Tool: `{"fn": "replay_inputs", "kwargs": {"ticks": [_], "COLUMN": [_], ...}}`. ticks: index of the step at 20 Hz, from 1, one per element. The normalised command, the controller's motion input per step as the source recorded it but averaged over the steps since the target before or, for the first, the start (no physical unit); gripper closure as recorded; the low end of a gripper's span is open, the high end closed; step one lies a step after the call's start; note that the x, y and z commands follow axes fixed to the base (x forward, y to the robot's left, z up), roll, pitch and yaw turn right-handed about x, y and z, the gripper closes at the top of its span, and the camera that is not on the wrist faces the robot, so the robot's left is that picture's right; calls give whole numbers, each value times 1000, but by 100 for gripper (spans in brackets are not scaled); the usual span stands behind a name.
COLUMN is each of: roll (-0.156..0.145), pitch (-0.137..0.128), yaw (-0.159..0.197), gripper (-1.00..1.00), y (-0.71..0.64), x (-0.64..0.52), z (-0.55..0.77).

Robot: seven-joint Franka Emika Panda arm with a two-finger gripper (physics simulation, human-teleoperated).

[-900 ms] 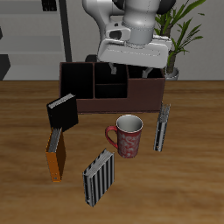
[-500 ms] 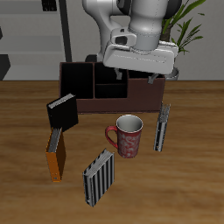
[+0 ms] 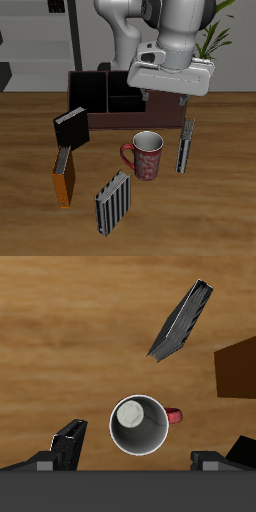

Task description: Place the red mug into the back desk caddy's right compartment

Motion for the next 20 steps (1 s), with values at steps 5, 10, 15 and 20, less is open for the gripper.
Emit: {"fn": "replay_inputs", "kwargs": {"ticks": [5, 10, 15, 20], "roll": [-4, -2, -7, -2], "pitch": [-11, 4, 9, 6], "yaw": [3, -36, -23, -37], "gripper": [-100, -100, -100, -100], "y": [81, 13, 27, -19], "x": [140, 148, 81, 46], "z": [-141, -224, -185, -210]}}
